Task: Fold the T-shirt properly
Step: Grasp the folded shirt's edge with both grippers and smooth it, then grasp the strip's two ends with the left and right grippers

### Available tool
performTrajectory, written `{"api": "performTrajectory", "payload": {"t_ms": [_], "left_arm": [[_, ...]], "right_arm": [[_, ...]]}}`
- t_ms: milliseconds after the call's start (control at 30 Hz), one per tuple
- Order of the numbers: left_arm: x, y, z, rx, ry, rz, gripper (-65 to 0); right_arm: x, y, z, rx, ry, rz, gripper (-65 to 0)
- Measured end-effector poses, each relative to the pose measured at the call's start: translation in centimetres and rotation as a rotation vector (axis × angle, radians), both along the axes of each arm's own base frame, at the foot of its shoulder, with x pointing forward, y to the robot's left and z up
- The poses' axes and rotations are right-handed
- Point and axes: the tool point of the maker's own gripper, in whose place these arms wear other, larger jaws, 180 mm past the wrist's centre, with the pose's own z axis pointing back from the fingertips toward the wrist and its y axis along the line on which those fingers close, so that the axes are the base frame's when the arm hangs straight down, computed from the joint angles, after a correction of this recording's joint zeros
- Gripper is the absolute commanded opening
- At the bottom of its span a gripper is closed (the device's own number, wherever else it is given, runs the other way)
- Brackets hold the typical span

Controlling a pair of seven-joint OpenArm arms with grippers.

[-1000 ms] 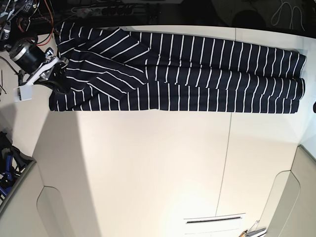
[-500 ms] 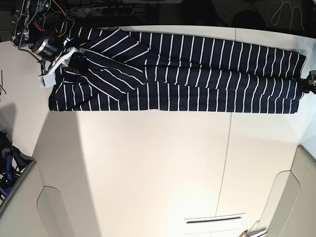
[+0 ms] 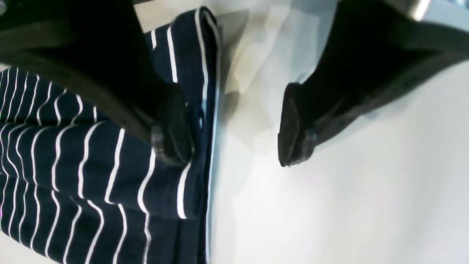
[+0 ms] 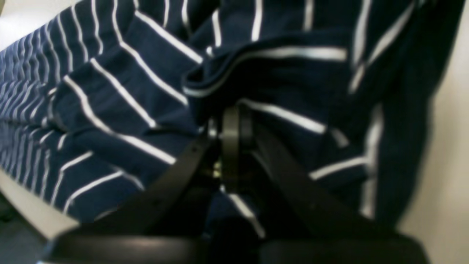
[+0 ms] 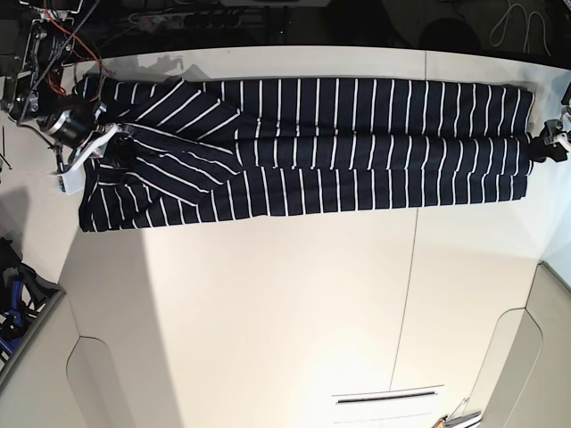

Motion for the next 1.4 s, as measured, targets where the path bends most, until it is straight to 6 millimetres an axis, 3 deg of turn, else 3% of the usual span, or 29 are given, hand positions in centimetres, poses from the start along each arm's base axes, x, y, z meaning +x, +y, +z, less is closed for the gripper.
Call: {"api": "performTrajectory", "payload": {"t_ms": [133, 533, 867, 1033, 1200, 1300, 1400], "left_arm": [[0.1, 0.3, 0.1, -0.001, 0.001, 0.027, -24.2], [-0.2, -0.3, -0.7, -0.009, 0.012, 0.026, -24.1], [0.0, -2.6, -1.9, -0.081, -0.012, 0.034, -24.2], [-0.6, -5.1, -1.6, -0.216, 0.025, -0.01, -24.2], [-0.8, -5.4, -1.6, -0.235, 0.032, -0.014, -24.5], [-0.9, -5.5, -1.7, -0.24, 0.033, -0.013, -32.1], [-1.3, -6.3, -2.2, -0.27, 0.039, -0.009, -51.2]], "right_arm": [[1.3, -0.6, 1.0, -0.015, -0.033, 0.002, -65.0], [1.0, -0.5, 0.7, -0.012, -0.024, 0.001, -65.0], [1.0, -0.3, 0.9, 0.005, -0.025, 0.001, -65.0], [1.0, -0.3, 0.8, 0.005, -0.023, -0.001, -65.0], [1.0, -0.3, 0.8, 0.005, -0.023, 0.0, -65.0], [1.0, -0.3, 0.8, 0.005, -0.023, 0.0, -65.0], [0.9, -0.3, 0.8, 0.004, -0.019, 0.001, -65.0]]}}
